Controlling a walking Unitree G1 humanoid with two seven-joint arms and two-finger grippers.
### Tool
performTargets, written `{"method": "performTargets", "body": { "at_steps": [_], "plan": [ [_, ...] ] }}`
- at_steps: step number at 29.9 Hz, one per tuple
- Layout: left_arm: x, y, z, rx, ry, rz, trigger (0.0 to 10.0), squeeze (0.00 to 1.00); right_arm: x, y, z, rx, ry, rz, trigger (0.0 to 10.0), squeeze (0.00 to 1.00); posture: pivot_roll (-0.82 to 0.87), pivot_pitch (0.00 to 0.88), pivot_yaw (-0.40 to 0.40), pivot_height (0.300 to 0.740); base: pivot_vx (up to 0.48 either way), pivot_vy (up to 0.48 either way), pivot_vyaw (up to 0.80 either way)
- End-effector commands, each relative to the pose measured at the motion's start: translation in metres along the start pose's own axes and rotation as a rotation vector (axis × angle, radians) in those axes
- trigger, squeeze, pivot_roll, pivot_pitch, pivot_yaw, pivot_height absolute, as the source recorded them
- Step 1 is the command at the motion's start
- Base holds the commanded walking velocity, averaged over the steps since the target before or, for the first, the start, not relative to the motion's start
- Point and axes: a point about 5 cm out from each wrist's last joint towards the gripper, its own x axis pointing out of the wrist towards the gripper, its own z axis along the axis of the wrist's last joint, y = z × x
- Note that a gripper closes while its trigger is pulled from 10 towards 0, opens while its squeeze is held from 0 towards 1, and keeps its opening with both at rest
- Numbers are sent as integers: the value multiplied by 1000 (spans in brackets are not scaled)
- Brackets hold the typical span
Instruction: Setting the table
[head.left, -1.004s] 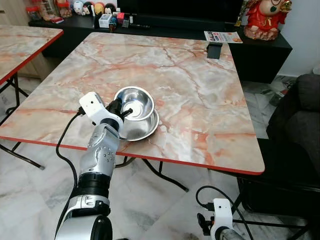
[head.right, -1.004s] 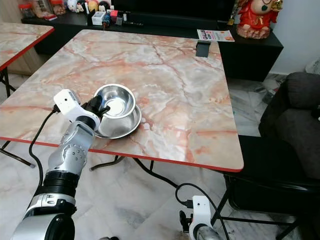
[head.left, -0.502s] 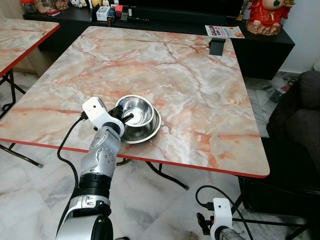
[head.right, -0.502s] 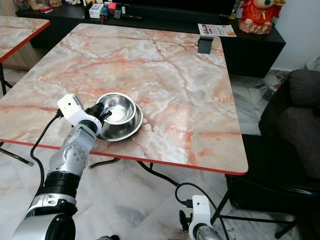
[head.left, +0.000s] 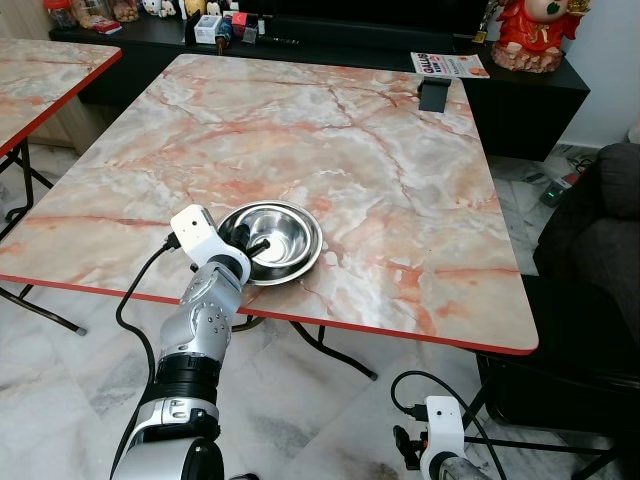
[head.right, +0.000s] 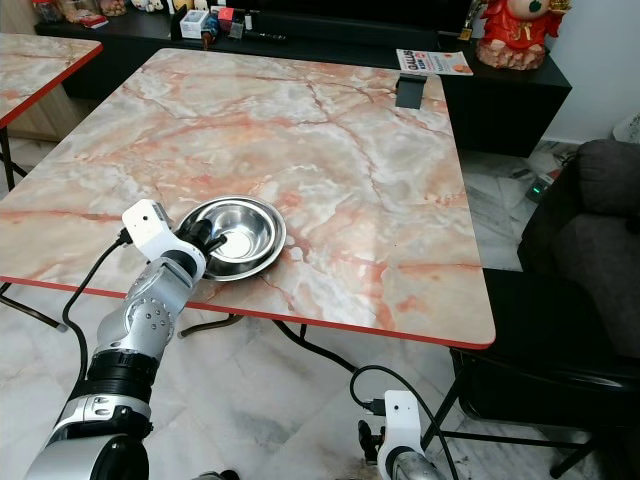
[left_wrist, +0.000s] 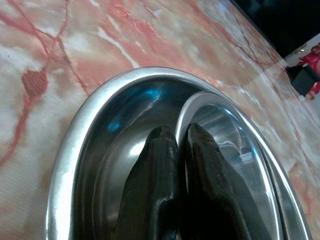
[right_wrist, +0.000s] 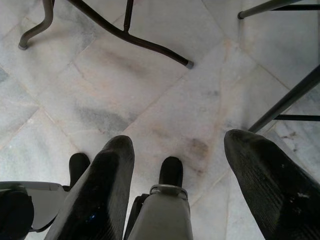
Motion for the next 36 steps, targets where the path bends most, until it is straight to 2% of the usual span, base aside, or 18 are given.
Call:
{"method": "performTargets", "body": {
  "at_steps": [1, 2, 3, 4, 5, 10, 12, 16, 17, 18, 19, 27, 31, 32, 34, 35, 36],
  "plan": [
    [0, -4, 6, 28, -17, 3, 10000, 0, -1, -3, -5, 8, 18, -8, 10000, 0, 57, 123, -47, 740, 0, 0, 0],
    [0, -4, 6, 27, -17, 6, 10000, 0, -1, -3, -5, 8, 18, -8, 10000, 0, 57, 123, -47, 740, 0, 0, 0],
    [0, -4, 7, 37, -19, 8, 10000, 114, -1, -3, -6, 8, 19, -8, 10000, 0, 60, 122, -48, 740, 0, 0, 0],
    [0, -4, 7, 40, -20, 8, 10000, 114, -1, -3, -6, 8, 19, -8, 10000, 0, 60, 122, -48, 740, 0, 0, 0],
    [0, -4, 7, 43, -19, 13, 10000, 729, -1, -2, -6, 9, 20, -7, 10000, 0, 61, 124, -46, 740, 0, 0, 0],
    [0, -2, 7, 55, -11, 16, 10000, 741, -1, -1, -6, 9, 19, -6, 10000, 0, 62, 122, -45, 740, 0, 0, 0],
    [1, -2, 9, 57, -14, 16, 10000, 957, -1, -1, -5, 10, 17, -6, 10000, 0, 64, 120, -44, 740, 0, 0, 0],
    [1, -3, 9, 58, -14, 16, 10000, 937, -1, -1, -4, 12, 14, -6, 10000, 0, 63, 121, -43, 740, 0, 0, 0],
    [1, -4, 10, 57, -15, 14, 10000, 839, -1, 0, -4, 12, 14, -5, 10000, 0, 62, 119, -43, 740, 0, 0, 0],
    [1, -4, 11, 57, -16, 13, 10000, 839, -1, 0, -4, 12, 14, -5, 10000, 0, 62, 119, -43, 740, 0, 0, 0],
    [1, -4, 11, 56, -18, 13, 10000, 0, -1, 0, -4, 12, 14, -5, 10000, 0, 63, 120, -43, 740, 0, 0, 0],
    [1, -4, 16, 68, -23, -1, 10000, 0, -1, 0, -4, 10, 16, -3, 10000, 0, 69, 117, -44, 740, 0, 0, 0],
    [1, -5, 26, 73, -54, 8, 10000, 0, 0, 1, -4, 10, 15, -2, 10000, 0, 71, 116, -45, 740, 0, 0, 0],
    [0, -6, 32, 109, -78, 13, 10000, 0, 0, 1, -3, 10, 15, -1, 10000, 0, 70, 116, -45, 740, 0, 0, 0],
    [0, -6, 36, 128, -98, 15, 10000, 0, 0, 1, -3, 9, 15, -2, 10000, 0, 69, 116, -46, 740, 0, 0, 0],
    [-2, -9, 50, 205, -171, 17, 10000, 0, 0, 0, -3, 8, 15, -2, 10000, 0, 68, 115, -46, 740, 0, 0, 0],
    [-2, -9, 50, 205, -171, 17, 10000, 0, 0, 0, -3, 8, 15, -2, 10000, 0, 68, 115, -46, 740, 0, 0, 0]
  ]
}}
